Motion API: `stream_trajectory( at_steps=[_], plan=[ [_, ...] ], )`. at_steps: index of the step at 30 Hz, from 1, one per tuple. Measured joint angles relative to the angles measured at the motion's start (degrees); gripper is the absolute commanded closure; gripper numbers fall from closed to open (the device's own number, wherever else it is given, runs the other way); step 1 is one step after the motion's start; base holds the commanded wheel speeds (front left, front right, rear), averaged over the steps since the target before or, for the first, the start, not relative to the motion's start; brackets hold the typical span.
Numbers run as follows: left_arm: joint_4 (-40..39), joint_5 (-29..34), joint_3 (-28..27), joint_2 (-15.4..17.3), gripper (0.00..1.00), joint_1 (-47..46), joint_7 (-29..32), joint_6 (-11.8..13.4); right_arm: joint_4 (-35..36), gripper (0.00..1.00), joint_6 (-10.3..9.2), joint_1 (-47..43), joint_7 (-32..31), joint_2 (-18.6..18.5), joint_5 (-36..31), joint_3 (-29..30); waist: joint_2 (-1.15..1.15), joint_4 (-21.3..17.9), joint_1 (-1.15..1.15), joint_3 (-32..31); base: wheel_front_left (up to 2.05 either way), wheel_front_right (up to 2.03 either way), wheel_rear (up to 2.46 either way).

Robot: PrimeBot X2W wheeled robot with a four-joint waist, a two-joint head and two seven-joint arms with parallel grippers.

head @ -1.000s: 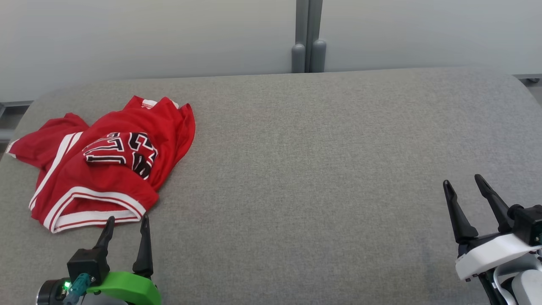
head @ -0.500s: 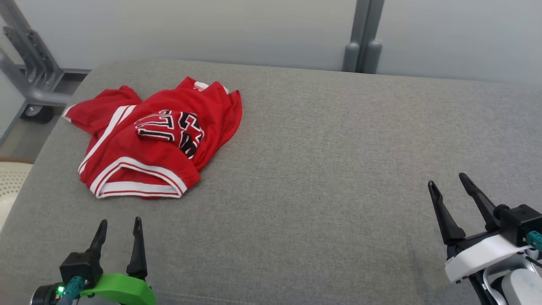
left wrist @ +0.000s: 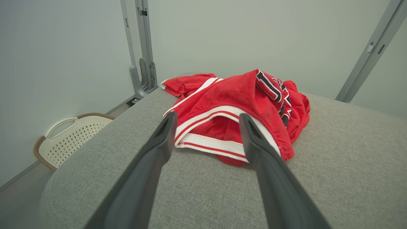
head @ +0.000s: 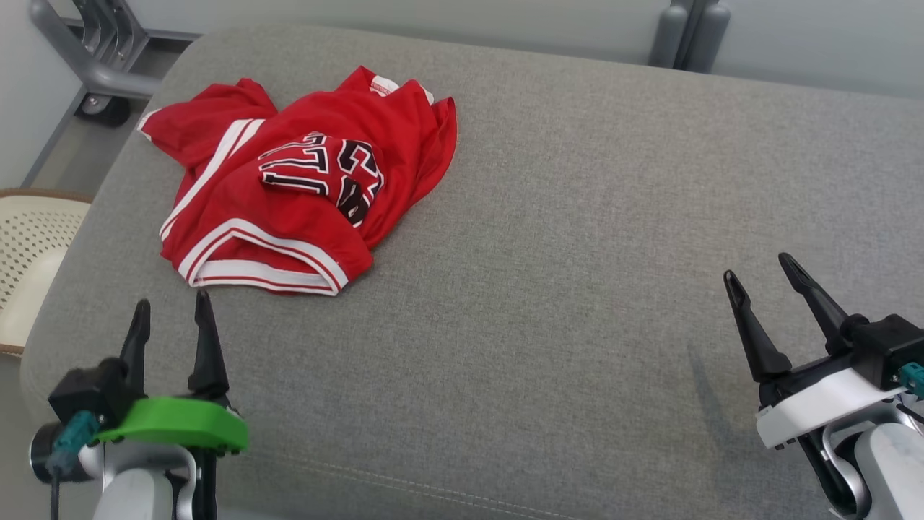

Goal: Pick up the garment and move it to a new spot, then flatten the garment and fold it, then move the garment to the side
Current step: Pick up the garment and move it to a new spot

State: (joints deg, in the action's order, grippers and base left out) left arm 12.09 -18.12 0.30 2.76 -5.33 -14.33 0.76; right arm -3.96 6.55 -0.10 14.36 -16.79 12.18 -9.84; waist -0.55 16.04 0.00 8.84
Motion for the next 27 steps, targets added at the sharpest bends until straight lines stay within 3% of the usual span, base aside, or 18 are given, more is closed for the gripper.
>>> stream_trajectory(
  at_steps=[11,18,25,26,27],
  plan=[
    [4.1,-5.4,1.2,-0.6,0.0,-18.0,10.4,-1.2,1.1,0.0,0.51,4.7,0.1,-1.3,-0.7,-1.5,0.0,-0.3,0.0,8.0,0.0,0.0,0.0],
    [11.0,-5.1,0.5,-0.1,0.0,-20.6,14.9,0.3,1.0,0.0,0.51,7.9,0.1,-1.4,-0.7,-1.5,0.0,-1.4,-0.01,11.6,0.0,0.0,0.0],
    [14.7,-4.9,0.4,0.0,0.0,-24.8,16.4,0.3,0.2,0.0,0.51,8.0,0.1,-1.6,-0.7,-0.7,0.0,-3.0,0.0,13.3,0.0,0.0,0.0],
    [15.0,-4.9,0.7,0.0,0.32,-25.5,16.4,0.2,0.1,0.0,0.51,8.1,0.1,-1.6,-0.7,-0.6,0.0,-3.1,0.0,13.4,0.0,0.0,0.0],
    [15.3,-4.9,1.1,0.0,0.57,-26.0,16.7,0.1,-0.1,0.0,0.51,8.1,0.1,-1.6,-0.7,-0.5,0.0,-3.1,0.0,13.4,0.0,0.0,0.0]
  ],
)
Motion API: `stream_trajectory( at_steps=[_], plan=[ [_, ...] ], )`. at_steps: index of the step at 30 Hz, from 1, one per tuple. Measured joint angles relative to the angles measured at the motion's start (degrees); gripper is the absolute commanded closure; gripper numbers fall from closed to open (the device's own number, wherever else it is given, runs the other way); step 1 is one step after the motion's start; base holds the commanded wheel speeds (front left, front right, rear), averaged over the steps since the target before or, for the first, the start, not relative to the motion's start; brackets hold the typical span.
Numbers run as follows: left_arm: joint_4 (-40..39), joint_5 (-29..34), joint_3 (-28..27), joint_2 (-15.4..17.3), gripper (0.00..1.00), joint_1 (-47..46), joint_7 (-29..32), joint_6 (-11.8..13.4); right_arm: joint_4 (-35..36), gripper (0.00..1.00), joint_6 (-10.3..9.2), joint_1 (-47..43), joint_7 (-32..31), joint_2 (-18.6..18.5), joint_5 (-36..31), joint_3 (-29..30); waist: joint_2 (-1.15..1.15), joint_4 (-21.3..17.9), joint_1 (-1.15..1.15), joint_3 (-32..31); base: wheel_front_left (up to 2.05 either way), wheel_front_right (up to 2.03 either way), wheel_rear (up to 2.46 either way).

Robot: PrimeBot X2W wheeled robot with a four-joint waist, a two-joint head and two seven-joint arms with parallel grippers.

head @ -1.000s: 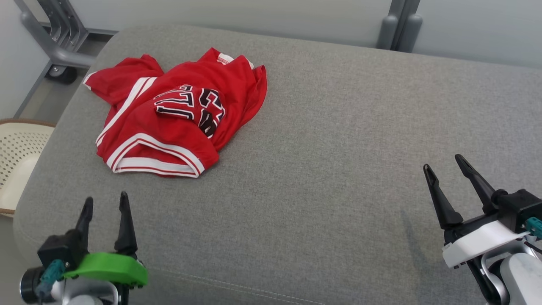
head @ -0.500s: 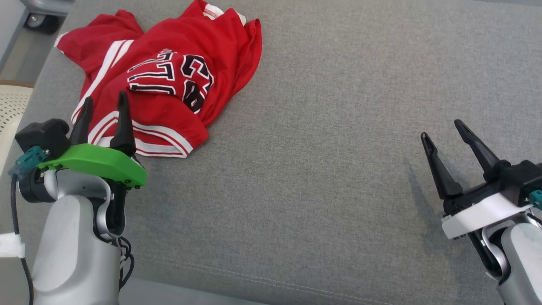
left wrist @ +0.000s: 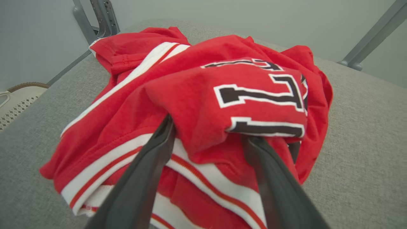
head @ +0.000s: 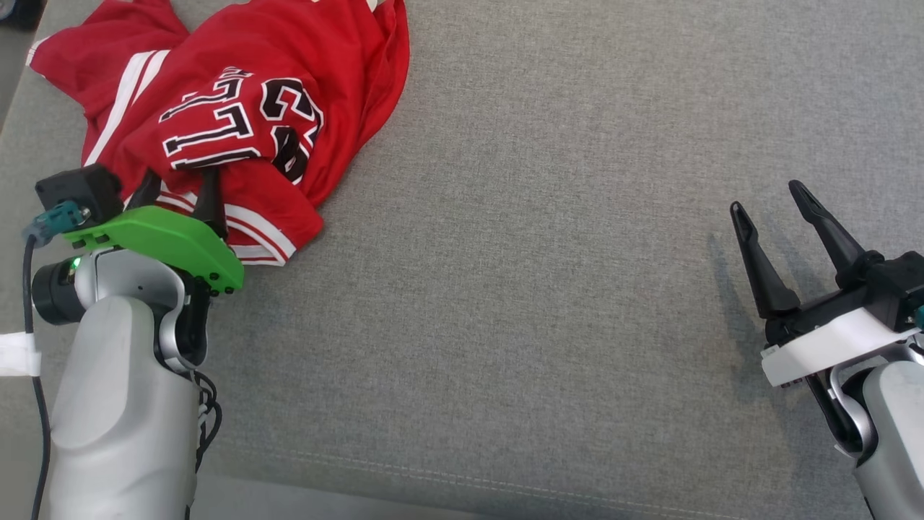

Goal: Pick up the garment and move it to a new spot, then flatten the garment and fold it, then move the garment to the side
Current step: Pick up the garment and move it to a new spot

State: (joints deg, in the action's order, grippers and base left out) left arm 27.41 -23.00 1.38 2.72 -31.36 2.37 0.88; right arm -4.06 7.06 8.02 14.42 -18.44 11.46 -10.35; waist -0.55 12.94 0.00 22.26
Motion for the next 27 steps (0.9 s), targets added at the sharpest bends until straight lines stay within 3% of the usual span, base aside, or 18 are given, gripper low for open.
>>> stream_trajectory(
  at_steps=[1,2,4,9,14,19,27],
  plan=[
    [0.5,0.0,0.2,0.0,0.86,-0.4,0.1,-0.1,-0.2,0.0,0.0,0.0,0.0,0.0,0.0,0.0,0.0,0.0,0.0,0.0,0.0,0.0,0.0],
    [1.0,0.0,0.3,-0.1,1.0,-0.6,0.1,-0.1,-0.4,0.0,0.0,0.1,0.0,0.1,0.0,0.0,0.0,-0.1,0.0,-0.1,0.0,0.0,0.0],
    [1.9,0.2,0.3,0.1,1.0,-0.7,-0.1,-0.1,-0.9,0.0,0.0,0.5,0.0,0.4,0.0,-0.3,0.0,-0.2,0.0,-0.5,0.0,0.0,0.0],
    [-2.4,7.5,3.4,3.8,1.0,-3.5,-3.8,0.7,-1.5,0.0,0.01,1.1,0.0,1.8,0.2,-0.6,0.0,-0.9,0.0,-1.7,0.0,0.0,0.0],
    [-8.7,10.3,11.5,0.0,1.0,-9.0,-5.1,-2.5,-2.7,0.0,0.0,0.9,0.0,3.0,0.3,-1.3,0.0,-1.5,0.0,-3.2,0.0,0.0,0.0],
    [-11.2,10.6,19.0,-1.2,1.0,-9.5,-4.3,-6.0,-2.7,0.0,0.05,0.9,0.0,5.6,0.9,-2.3,0.0,-3.4,0.0,-4.2,0.0,0.0,0.0],
    [-11.4,10.5,34.1,-1.6,1.0,-10.3,-0.4,-7.7,-1.9,0.0,-0.1,0.9,0.0,8.2,1.7,0.4,0.0,-8.4,0.0,-5.2,0.0,0.0,0.0]
  ],
)
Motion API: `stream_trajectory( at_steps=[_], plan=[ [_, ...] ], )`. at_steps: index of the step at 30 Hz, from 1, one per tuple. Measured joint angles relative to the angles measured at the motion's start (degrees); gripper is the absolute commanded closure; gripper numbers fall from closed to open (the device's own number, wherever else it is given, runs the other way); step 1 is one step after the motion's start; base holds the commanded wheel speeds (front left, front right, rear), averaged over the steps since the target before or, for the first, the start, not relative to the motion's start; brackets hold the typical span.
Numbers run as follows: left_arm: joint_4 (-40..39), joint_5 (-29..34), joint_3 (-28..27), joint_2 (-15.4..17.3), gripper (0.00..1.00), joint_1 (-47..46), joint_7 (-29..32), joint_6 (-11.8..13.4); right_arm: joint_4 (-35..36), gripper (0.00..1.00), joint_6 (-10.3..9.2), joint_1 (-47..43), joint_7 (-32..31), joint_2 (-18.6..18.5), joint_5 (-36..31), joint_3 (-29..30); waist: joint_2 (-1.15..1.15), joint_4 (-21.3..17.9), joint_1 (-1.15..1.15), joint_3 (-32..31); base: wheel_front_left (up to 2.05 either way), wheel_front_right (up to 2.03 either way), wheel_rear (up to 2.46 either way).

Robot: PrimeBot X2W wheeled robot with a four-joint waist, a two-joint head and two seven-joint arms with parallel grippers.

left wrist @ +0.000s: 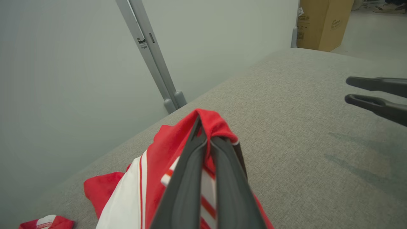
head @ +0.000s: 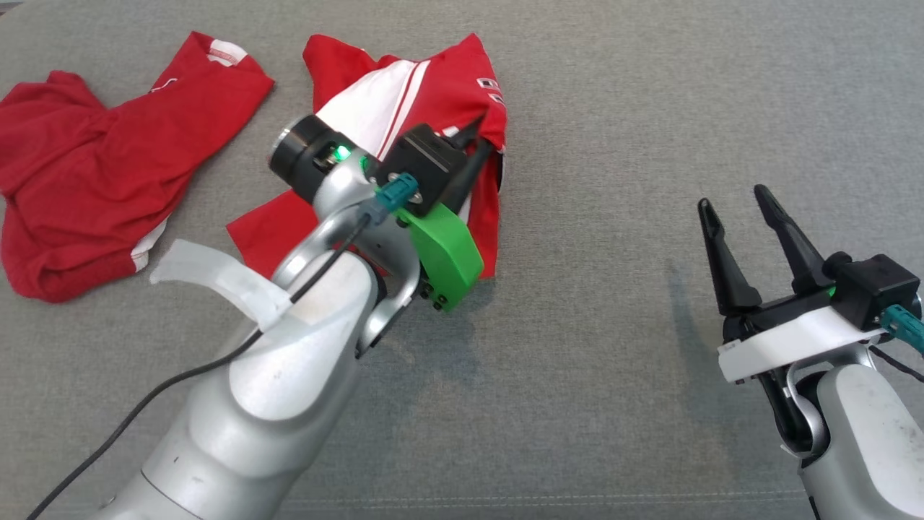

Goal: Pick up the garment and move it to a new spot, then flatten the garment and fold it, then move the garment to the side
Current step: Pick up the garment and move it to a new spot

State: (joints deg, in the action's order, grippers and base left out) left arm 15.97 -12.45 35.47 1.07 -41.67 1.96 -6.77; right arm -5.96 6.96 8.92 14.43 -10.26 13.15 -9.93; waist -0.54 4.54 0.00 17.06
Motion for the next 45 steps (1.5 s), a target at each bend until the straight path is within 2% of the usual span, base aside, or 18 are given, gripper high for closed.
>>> stream_trajectory(
  at_steps=[6,11,14,15,16,17,21,26,32,38,45],
  plan=[
    [-2.3,-9.3,12.4,0.6,1.0,-1.9,1.1,-0.1,2.0,0.0,-2.55,-1.9,0.0,2.1,0.4,4.6,0.0,-4.4,0.0,-0.3,0.0,0.0,0.0],
    [-1.9,-13.0,17.2,1.0,1.0,-3.6,1.8,0.0,3.5,0.0,-3.9,-4.9,0.0,4.7,0.5,7.4,0.0,-8.2,0.0,-0.2,0.0,0.0,0.0],
    [-0.2,-13.2,18.1,1.1,1.0,-5.0,1.4,1.9,3.9,0.0,-4.53,-6.1,0.0,5.9,0.5,8.0,0.0,-10.5,0.0,0.0,0.0,0.0,0.0],
    [0.5,-13.5,18.2,1.3,0.51,-5.4,1.2,2.3,4.0,0.0,-4.54,-6.3,0.0,6.3,0.5,8.0,0.0,-11.2,0.0,0.1,0.0,0.0,0.0],
    [1.0,-14.3,18.4,1.3,0.21,-5.6,0.9,2.4,4.0,0.0,-4.47,-6.4,0.0,6.5,0.5,7.9,0.0,-12.0,0.0,0.2,0.0,0.0,0.0],
    [1.4,-15.6,18.6,1.4,0.0,-5.6,0.7,2.7,4.0,0.0,-4.28,-6.5,0.0,6.6,0.5,7.7,0.0,-12.7,0.0,0.3,0.0,0.0,0.0],
    [1.7,-20.1,20.1,1.5,0.0,-5.3,0.2,3.4,3.9,0.0,-3.19,-6.5,0.0,6.7,0.5,6.1,0.0,-15.8,0.0,0.9,0.0,0.0,0.0],
    [5.0,-20.3,18.1,1.5,0.0,-5.1,0.1,6.3,1.8,0.0,-1.11,-4.5,0.0,6.7,0.1,1.5,0.0,-19.7,0.0,1.4,0.0,0.0,0.0],
    [7.8,-19.2,16.0,1.4,0.0,-5.0,-1.9,9.3,1.2,0.0,-0.44,-2.3,0.0,6.4,-1.5,0.1,0.0,-23.8,0.0,0.6,0.0,0.0,0.0],
    [9.2,-18.0,12.9,1.4,0.0,-5.0,-4.6,11.6,1.5,0.0,-0.42,-2.3,0.0,4.4,-3.1,0.0,0.0,-23.0,0.0,-1.2,0.0,0.0,0.0],
    [9.5,-17.3,8.5,4.8,0.0,-0.4,-8.1,13.4,1.2,0.0,0.11,-1.9,0.0,2.7,-4.8,-4.9,0.0,-18.2,0.0,-3.3,0.0,0.0,0.0]
  ],
)
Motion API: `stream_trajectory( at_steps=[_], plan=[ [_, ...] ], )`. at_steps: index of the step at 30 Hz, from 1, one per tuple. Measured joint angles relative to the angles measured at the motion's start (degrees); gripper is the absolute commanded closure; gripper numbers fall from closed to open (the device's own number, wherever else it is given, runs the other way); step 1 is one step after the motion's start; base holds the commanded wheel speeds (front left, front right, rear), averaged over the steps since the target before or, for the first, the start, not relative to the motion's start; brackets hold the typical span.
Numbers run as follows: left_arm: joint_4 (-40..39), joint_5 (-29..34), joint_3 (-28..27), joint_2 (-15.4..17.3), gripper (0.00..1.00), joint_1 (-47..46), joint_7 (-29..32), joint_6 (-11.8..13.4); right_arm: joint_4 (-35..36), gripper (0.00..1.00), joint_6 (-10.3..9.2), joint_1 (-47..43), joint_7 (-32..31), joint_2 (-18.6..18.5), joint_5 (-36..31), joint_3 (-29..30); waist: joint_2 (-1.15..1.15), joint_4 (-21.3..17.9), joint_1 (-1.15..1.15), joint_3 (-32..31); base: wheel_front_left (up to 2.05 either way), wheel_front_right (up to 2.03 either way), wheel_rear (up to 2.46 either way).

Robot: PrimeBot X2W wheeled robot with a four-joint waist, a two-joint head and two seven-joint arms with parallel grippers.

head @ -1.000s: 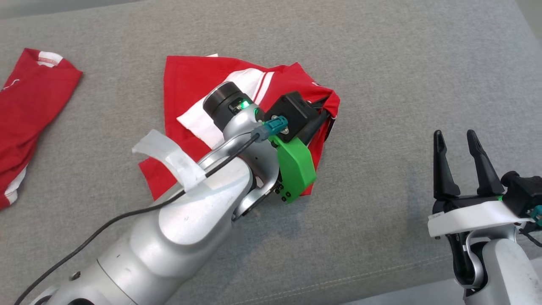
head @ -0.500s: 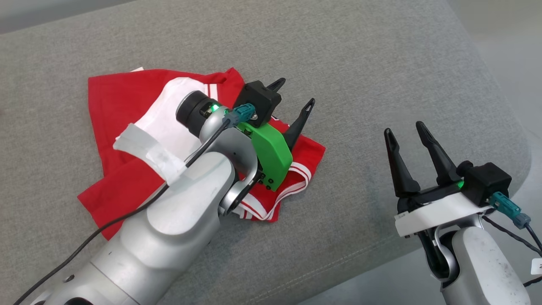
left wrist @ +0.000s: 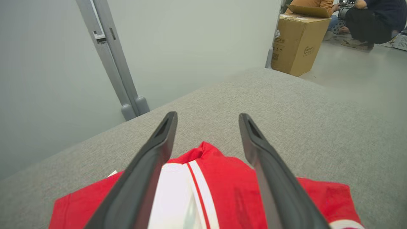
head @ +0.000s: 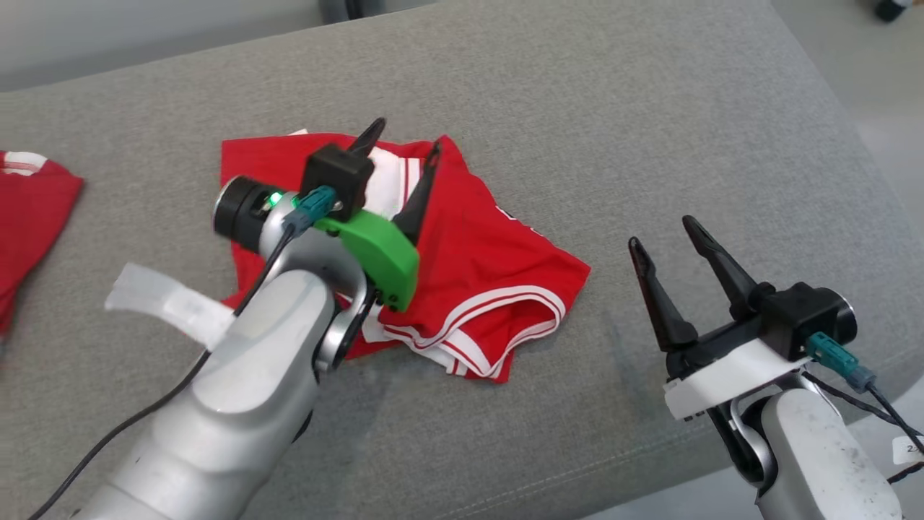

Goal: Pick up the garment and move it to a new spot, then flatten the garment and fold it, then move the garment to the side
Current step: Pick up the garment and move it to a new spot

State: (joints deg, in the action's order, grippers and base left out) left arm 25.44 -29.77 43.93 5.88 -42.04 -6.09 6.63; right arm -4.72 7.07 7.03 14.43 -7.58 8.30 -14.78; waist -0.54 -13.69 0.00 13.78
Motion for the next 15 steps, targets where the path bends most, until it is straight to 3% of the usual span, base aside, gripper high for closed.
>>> stream_trajectory(
  at_steps=[10,15],
  plan=[
    [-0.2,0.0,-6.9,3.5,0.0,11.9,-6.2,0.5,-5.5,0.0,0.05,4.7,-0.1,-2.9,-1.8,-10.2,0.0,7.5,0.0,-3.0,0.0,0.0,0.0],
    [-0.3,0.2,-10.6,4.3,0.0,17.1,-6.7,0.5,-9.6,0.0,0.08,9.3,-4.4,-5.0,-2.1,-15.2,0.0,11.4,0.0,-4.2,0.0,0.0,0.0]
  ],
)
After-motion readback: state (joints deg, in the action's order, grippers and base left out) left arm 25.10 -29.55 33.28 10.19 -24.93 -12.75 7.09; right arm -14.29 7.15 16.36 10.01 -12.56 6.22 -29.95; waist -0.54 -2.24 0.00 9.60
